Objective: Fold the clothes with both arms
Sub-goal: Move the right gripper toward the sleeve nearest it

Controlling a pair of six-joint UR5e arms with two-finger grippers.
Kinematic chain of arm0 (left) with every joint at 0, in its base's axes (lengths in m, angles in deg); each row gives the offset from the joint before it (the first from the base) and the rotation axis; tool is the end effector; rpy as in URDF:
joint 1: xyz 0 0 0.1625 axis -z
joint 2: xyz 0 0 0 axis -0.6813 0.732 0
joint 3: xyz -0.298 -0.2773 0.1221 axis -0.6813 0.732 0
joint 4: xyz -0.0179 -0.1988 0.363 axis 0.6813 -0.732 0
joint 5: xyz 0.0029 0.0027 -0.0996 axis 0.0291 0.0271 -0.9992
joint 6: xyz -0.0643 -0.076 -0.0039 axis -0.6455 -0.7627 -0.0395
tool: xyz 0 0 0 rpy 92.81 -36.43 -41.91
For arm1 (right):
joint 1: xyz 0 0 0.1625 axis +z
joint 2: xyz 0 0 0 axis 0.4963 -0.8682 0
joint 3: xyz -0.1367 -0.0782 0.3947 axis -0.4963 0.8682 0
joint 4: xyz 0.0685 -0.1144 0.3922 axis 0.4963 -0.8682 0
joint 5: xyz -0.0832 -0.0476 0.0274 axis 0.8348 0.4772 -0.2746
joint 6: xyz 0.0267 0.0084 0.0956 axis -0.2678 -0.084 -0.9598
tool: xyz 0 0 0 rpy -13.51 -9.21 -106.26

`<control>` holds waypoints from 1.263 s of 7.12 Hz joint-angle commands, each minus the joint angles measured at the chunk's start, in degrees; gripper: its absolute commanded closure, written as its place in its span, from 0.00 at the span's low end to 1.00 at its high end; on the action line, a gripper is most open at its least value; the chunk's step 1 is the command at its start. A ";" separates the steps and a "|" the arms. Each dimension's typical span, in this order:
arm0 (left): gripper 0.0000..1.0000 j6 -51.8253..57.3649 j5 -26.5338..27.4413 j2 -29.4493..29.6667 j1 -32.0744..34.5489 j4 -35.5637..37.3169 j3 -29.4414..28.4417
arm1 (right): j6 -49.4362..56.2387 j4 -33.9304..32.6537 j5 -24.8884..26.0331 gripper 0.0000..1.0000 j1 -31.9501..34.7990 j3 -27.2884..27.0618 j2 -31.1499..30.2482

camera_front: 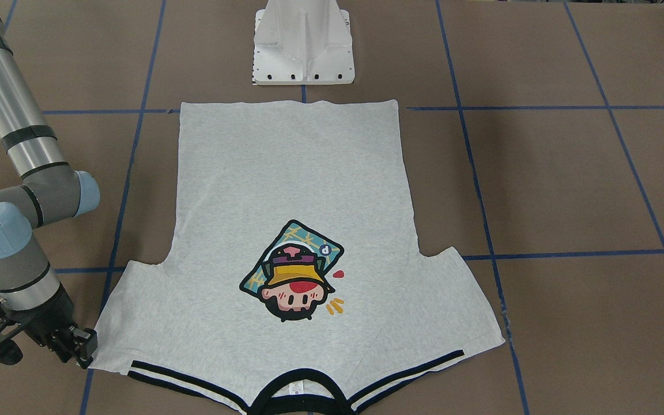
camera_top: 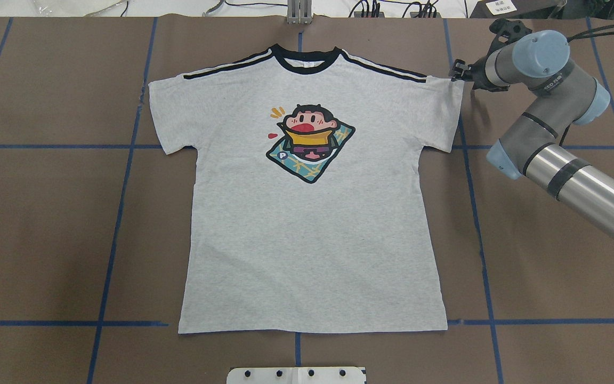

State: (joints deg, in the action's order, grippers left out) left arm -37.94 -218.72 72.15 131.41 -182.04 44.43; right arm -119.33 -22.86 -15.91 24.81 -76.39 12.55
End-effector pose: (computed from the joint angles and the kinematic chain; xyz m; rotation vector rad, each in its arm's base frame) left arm -0.0487 -0.5043 0.5761 0.4126 0.7924 0.1792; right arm -0.3554 -0.6923 0.5094 0.3505 -0.8347 0.5109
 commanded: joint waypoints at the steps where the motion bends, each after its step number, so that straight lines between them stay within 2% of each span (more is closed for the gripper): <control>1: 0.00 0.08 0.00 0.00 -0.05 -0.05 -0.11 | 0.02 -0.09 0.08 0.82 -0.16 0.54 0.24; 2: 0.00 0.08 0.09 0.00 -0.05 -0.05 -0.20 | 0.02 -0.09 0.08 1.00 -0.16 0.55 0.33; 4: 0.00 0.00 0.09 -0.17 -0.05 0.04 -0.29 | -0.24 -0.09 -0.01 1.00 0.19 0.02 0.86; 6: 0.00 0.00 0.09 -0.08 -0.05 0.04 -0.46 | 0.36 -0.18 -0.97 1.00 0.72 -4.53 -0.10; 8: 0.00 0.00 0.00 -0.08 -0.05 0.04 -0.81 | 0.90 -1.49 -0.97 1.00 0.90 -5.07 -0.03; 9: 0.00 0.00 0.00 -0.08 -0.05 0.04 -0.82 | 0.55 -1.67 -0.97 1.00 0.37 -7.43 0.24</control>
State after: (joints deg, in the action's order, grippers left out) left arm -37.95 -218.71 72.07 131.36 -181.99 43.68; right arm -118.59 -24.09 -16.85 25.55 -81.71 12.47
